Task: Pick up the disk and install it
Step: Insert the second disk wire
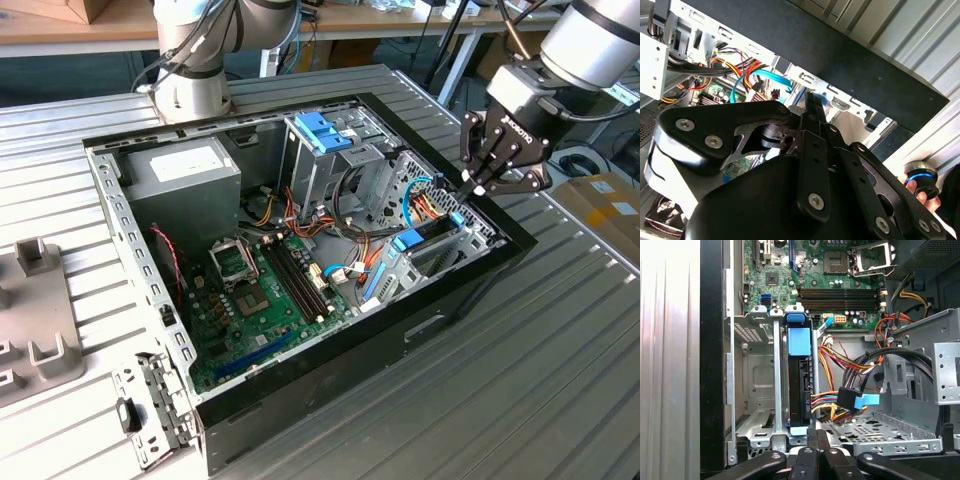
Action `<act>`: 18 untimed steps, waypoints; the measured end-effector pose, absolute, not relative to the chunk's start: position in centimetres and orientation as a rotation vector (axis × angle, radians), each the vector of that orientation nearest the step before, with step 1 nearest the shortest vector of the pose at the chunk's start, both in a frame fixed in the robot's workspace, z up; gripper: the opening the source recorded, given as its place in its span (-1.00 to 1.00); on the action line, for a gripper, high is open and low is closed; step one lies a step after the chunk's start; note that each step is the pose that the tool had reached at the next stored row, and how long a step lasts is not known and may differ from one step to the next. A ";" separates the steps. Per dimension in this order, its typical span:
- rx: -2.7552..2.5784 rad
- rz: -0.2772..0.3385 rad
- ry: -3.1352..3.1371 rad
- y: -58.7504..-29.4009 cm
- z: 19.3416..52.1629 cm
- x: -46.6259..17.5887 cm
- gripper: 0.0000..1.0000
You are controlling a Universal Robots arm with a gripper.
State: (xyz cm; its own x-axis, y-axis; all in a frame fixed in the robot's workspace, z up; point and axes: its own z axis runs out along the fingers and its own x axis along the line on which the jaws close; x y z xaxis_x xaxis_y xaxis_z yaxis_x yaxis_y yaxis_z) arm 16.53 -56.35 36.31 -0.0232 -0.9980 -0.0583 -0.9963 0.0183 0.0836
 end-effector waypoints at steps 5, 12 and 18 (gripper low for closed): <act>2.184 -0.157 -2.230 -56.4 36.7 16.5 -0.80; 2.184 -0.157 -2.230 -56.4 37.6 16.5 -0.80; 2.184 -0.157 -2.230 -56.4 37.9 16.5 -0.80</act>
